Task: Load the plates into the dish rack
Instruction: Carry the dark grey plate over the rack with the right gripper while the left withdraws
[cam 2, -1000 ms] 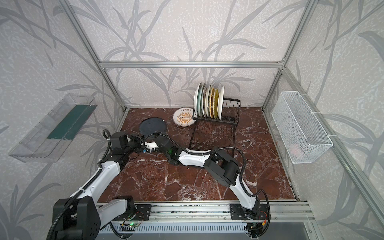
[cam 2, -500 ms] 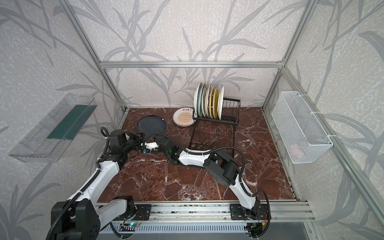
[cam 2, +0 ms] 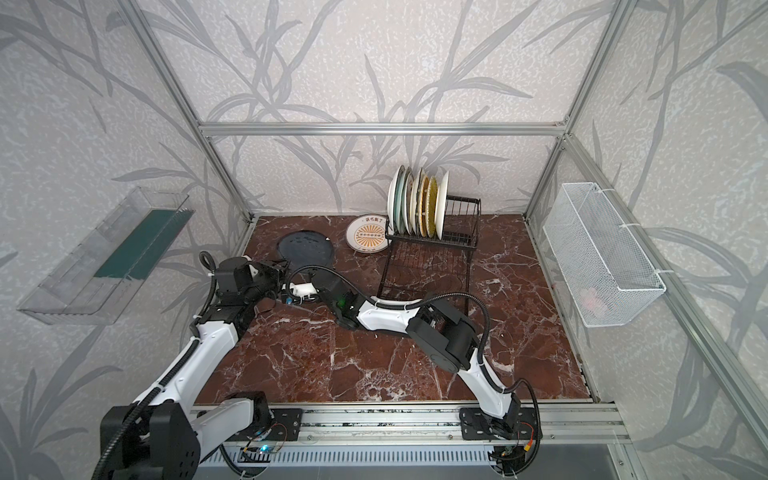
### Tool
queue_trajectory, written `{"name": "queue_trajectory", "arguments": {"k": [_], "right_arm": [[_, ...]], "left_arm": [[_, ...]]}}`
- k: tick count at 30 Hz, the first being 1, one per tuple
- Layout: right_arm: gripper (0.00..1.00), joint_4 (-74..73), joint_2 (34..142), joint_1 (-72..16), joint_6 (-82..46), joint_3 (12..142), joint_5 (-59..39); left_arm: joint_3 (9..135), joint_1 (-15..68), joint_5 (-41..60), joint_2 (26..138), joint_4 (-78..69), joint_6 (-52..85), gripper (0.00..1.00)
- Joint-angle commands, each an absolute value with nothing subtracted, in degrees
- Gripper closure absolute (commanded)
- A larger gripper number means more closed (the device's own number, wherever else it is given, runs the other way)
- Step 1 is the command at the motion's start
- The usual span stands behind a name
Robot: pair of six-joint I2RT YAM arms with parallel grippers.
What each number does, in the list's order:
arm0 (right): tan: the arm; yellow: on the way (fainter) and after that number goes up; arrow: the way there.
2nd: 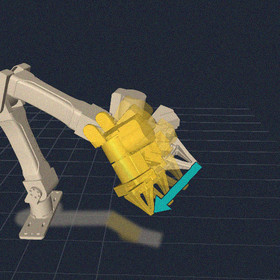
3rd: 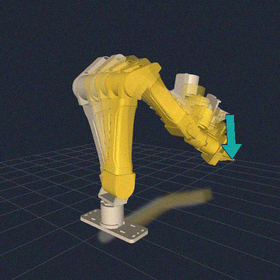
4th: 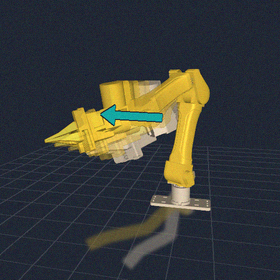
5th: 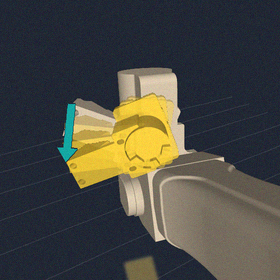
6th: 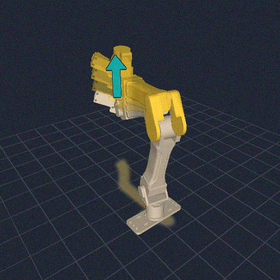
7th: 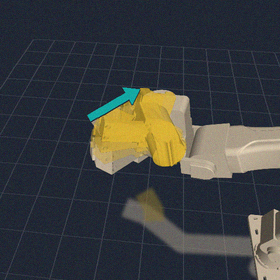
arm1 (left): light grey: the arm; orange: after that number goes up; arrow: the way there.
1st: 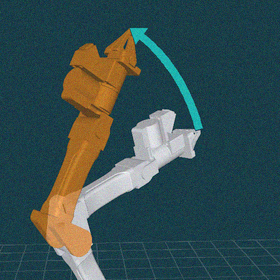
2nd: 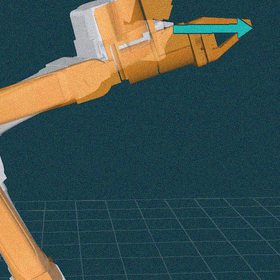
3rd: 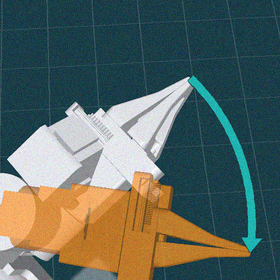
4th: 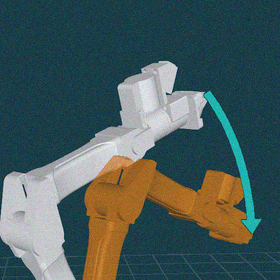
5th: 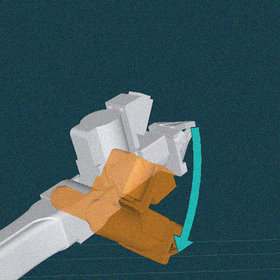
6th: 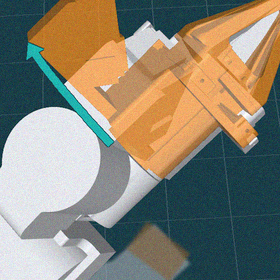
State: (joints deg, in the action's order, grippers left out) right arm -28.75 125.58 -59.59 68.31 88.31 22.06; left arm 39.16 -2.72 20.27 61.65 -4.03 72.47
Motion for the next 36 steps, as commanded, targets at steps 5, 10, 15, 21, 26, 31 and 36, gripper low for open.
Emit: {"name": "queue_trajectory", "arguments": {"k": [5,10,15,21,26,31,36], "right_arm": [[1.0,-33.5,125.0,-59.1,65.2,89.8,24.7],[1.0,-32.7,123.9,-59.1,63.0,89.9,24.7],[1.0,-28.5,120.0,-59.1,56.5,90.1,23.5],[1.0,-22.4,113.1,-59.1,47.2,91.2,21.1],[1.0,-15.9,105.9,-59.1,38.8,93.2,17.8],[1.0,-9.3,99.5,-59.1,32.2,96.7,15.6],[1.0,-5.0,92.9,-59.1,27.2,98.9,17.3]], "left_arm": [[46.4,-3.5,24.2,58.0,-2.5,68.5,0.22],[50.2,-6.5,26.3,57.3,-1.3,65.6,0.03],[54.4,-8.6,29.7,56.4,0.3,59.3,0.01],[56.2,-8.9,37.9,55.0,-5.6,53.2,0.01],[54.7,-8.9,43.3,53.9,-15.7,53.5,0.01],[52.0,-8.8,48.6,53.4,-31.4,57.5,0.01],[48.0,-8.5,50.9,53.5,-50.3,64.3,0.01]]}}
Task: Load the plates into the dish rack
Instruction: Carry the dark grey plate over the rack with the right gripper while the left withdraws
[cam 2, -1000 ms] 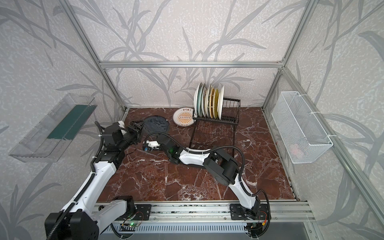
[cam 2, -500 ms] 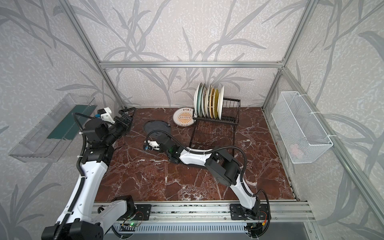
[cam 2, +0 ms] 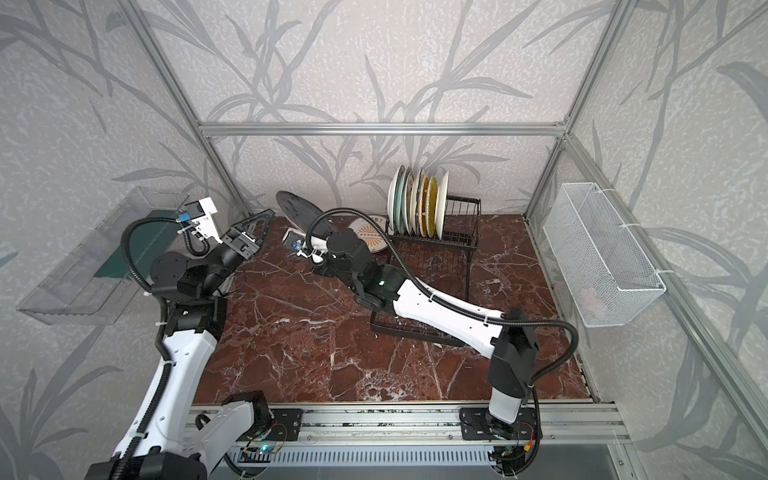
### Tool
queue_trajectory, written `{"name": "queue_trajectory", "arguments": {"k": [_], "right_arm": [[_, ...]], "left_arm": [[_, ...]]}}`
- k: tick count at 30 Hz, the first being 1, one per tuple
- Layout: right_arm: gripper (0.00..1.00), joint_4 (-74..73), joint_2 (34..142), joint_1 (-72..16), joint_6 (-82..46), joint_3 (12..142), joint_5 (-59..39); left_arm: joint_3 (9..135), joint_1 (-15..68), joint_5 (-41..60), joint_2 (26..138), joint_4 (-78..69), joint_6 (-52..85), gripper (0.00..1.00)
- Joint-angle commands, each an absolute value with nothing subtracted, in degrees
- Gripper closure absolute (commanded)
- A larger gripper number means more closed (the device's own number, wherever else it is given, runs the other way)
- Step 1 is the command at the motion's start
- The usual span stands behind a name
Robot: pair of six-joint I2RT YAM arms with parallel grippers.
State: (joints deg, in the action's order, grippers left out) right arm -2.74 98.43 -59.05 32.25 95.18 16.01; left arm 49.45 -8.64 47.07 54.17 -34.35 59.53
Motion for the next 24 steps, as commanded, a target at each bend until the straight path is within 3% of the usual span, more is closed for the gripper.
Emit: {"name": "queue_trajectory", "arguments": {"k": [1,10,20,24], "right_arm": [[1.0,-4.3,91.8,-59.1,26.6,99.2,17.6],[1.0,10.4,81.0,-54.6,15.4,105.0,22.8],[1.0,30.3,73.7,-37.8,-0.8,109.6,18.8],[1.0,34.5,74.6,-32.2,-4.9,111.5,15.8]], "left_arm": [[47.7,-8.4,50.9,53.6,-51.5,64.5,0.01],[48.8,-3.9,53.3,56.5,-45.2,59.4,0.01],[52.1,7.4,53.6,67.2,-41.7,55.6,0.01],[55.0,9.7,53.1,71.3,-33.9,52.4,0.04]]}}
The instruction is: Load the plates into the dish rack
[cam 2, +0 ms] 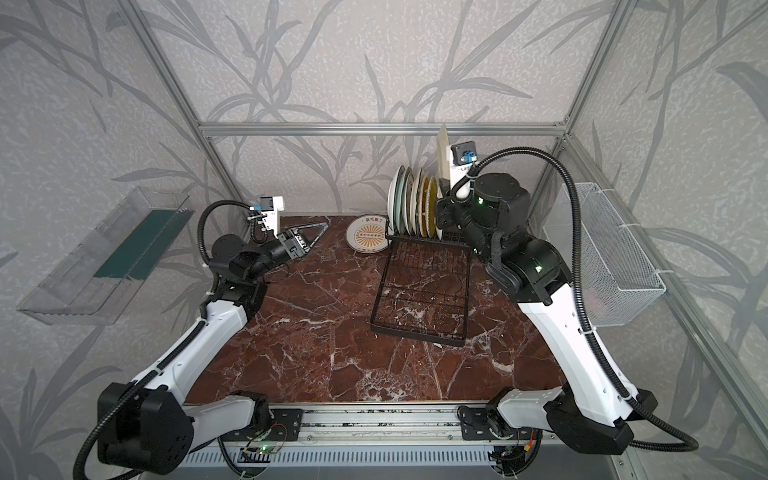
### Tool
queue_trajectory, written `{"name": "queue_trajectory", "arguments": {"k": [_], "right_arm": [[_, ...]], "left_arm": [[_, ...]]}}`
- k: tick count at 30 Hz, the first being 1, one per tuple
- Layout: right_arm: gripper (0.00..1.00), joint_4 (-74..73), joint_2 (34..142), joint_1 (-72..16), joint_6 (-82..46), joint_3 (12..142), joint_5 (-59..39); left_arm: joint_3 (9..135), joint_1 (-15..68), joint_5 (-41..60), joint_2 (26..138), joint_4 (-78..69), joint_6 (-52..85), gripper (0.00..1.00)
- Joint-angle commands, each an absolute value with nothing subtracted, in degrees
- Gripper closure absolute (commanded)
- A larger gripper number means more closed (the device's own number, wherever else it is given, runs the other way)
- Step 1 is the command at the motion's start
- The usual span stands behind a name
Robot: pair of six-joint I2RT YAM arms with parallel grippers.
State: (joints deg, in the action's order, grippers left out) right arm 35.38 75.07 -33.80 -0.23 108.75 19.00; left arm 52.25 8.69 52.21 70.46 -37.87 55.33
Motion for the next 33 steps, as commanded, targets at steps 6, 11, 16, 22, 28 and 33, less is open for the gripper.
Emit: {"name": "queue_trajectory", "arguments": {"k": [6,11,16,22,28,33], "right_arm": [[1.0,37.8,78.7,-26.8,-8.0,114.7,14.5],[1.0,38.1,82.2,-23.2,-10.7,116.0,10.6],[1.0,38.6,86.0,-21.8,-11.9,117.3,10.4],[1.0,37.3,88.0,-19.1,-15.0,116.2,9.3],[1.0,36.1,89.7,-18.2,-17.4,115.1,7.7],[1.0,34.9,90.2,-17.0,-19.1,113.6,6.9]], "left_arm": [[54.8,10.1,48.3,69.7,-19.2,40.5,0.04],[52.8,10.1,46.9,68.2,-16.2,36.3,0.03],[52.3,10.0,47.6,69.1,-17.9,37.3,0.03],[52.2,10.0,47.2,68.9,-17.3,36.8,0.03],[52.1,10.0,46.9,68.9,-17.1,36.5,0.03],[52.0,10.0,46.7,68.7,-17.0,36.4,0.03]]}}
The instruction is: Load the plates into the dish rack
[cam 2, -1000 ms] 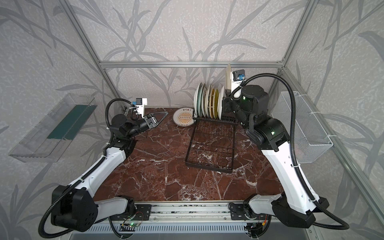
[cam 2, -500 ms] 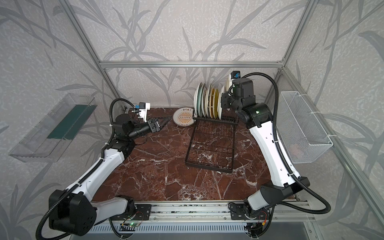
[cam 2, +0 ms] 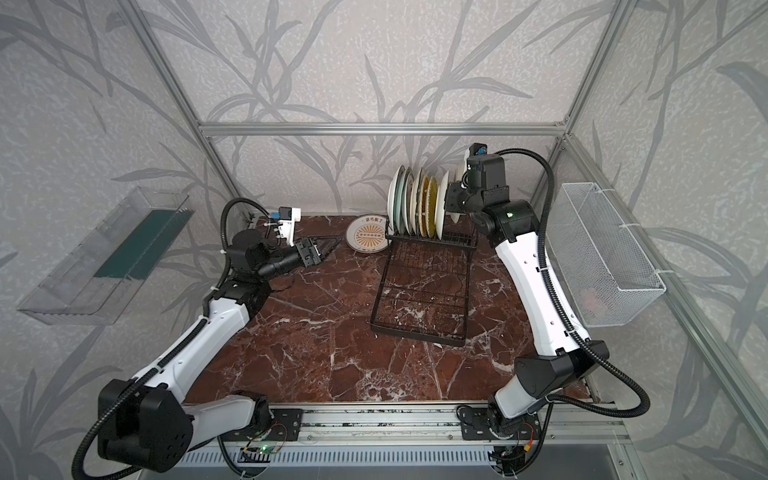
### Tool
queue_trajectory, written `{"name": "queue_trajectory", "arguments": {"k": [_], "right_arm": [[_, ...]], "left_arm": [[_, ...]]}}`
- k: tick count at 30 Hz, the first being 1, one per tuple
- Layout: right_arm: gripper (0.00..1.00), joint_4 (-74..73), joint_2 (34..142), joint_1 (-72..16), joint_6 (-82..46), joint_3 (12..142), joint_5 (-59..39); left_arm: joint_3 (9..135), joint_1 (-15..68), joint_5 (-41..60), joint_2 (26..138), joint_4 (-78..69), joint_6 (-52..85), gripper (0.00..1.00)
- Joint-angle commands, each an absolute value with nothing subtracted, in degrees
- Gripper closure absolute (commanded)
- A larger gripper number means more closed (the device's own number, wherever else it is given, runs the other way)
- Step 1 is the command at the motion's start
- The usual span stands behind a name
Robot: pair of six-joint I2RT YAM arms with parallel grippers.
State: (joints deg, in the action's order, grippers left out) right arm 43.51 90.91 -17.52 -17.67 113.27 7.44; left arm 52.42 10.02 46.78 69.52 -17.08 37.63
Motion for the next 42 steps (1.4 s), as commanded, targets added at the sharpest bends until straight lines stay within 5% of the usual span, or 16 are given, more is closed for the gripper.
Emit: {"name": "queue_trajectory", "arguments": {"k": [1,42], "right_arm": [[1.0,34.8,90.3,-16.8,-19.3,113.4,6.7],[1.0,32.4,92.1,-15.7,-20.2,105.6,6.1]], "left_arm": [[52.0,10.0,46.6,68.8,-16.9,36.4,0.03],[51.4,10.0,46.3,68.7,-18.1,36.9,0.03]]}}
